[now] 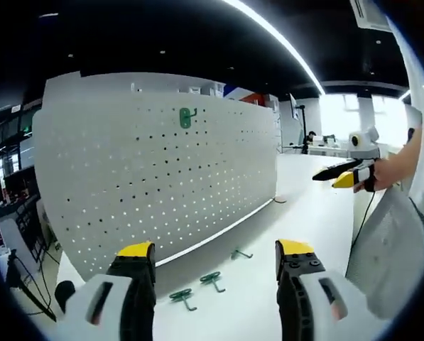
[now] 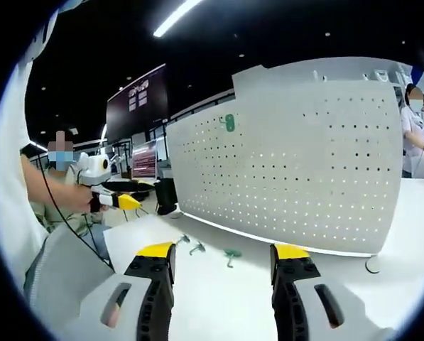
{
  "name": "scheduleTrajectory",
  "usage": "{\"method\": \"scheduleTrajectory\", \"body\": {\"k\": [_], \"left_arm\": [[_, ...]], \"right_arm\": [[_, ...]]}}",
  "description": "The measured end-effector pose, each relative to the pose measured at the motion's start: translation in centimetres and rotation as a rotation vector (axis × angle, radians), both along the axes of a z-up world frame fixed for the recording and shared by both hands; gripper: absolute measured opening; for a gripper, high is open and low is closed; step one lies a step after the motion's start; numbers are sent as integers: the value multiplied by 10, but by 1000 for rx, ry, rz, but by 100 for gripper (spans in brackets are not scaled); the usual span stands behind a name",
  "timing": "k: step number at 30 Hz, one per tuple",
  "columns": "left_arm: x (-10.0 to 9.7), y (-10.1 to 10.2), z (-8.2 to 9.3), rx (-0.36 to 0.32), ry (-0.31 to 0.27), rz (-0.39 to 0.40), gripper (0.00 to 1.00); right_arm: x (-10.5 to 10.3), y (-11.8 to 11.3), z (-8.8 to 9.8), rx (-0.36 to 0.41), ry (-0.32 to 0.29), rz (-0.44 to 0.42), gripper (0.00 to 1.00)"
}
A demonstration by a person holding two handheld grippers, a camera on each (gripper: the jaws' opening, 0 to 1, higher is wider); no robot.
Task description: Insert the hook assembly into the mounting plate slot until the hook locks in place.
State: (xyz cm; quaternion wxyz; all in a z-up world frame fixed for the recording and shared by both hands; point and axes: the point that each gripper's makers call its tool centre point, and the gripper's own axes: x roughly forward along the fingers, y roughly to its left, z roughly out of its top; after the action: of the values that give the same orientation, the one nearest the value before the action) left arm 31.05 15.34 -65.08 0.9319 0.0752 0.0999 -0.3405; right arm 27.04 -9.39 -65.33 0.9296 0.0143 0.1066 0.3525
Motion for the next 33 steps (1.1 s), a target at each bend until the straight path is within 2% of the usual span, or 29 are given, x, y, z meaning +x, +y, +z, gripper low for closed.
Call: {"method": "scheduleTrajectory", "body": {"k": [11, 16, 21, 28, 33], "left_arm": [[7, 1, -13, 55, 48, -66, 71], [9, 4, -24, 129, 92, -106, 67], [12, 8, -34, 154, 107, -123, 66], [14, 9, -46, 223, 128, -167, 65], [15, 9, -57, 307, 148, -227, 65]], "right_arm": [[-4, 3, -22, -64, 76, 17, 52], [-6, 4, -28, -65, 107, 29, 52], [-6, 2, -31, -61, 121, 28, 50], [-8, 7, -32, -72, 120, 43, 49], [-9, 6, -33, -72, 125, 45, 49]]}}
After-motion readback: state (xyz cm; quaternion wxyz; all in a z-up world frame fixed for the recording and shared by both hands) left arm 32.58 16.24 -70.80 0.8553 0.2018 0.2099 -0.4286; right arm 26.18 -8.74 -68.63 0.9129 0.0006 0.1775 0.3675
